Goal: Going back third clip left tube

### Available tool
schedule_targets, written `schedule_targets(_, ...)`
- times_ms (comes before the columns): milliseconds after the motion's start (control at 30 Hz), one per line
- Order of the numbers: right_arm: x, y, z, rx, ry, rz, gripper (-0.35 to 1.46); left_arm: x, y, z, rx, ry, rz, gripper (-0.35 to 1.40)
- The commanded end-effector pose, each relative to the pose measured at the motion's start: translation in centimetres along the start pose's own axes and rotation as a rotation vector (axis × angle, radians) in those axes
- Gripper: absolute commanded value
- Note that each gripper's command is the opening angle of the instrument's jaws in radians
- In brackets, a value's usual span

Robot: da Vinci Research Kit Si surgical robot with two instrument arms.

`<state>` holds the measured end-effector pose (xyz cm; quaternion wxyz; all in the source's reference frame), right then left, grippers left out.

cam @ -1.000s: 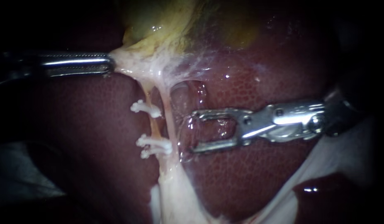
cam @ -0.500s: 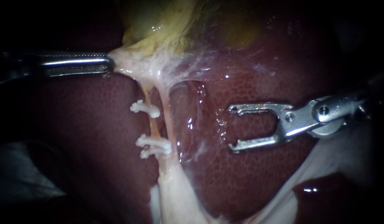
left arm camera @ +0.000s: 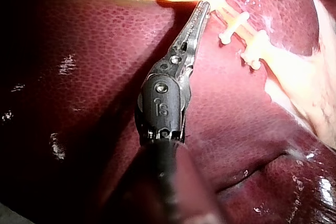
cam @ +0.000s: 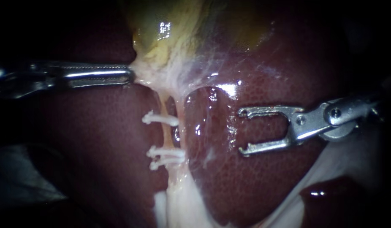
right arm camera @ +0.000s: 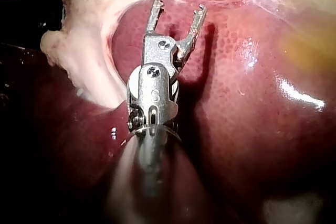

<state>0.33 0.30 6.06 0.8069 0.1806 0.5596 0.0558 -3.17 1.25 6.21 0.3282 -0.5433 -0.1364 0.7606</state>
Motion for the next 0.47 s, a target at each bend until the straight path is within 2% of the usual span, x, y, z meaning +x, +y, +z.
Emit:
schedule_targets(33,0.0,0.0,0.0,0.0,0.0,0.0,0.5,-0.01,0.0,0.02,0.0,-0.003,0.0,-0.35)
schedule_targets(467,0.01,-0.03,-0.01,0.005,0.003,0.011,0.5,-0.02,0.03,0.02,-0.002,-0.003,0.0,-0.35)
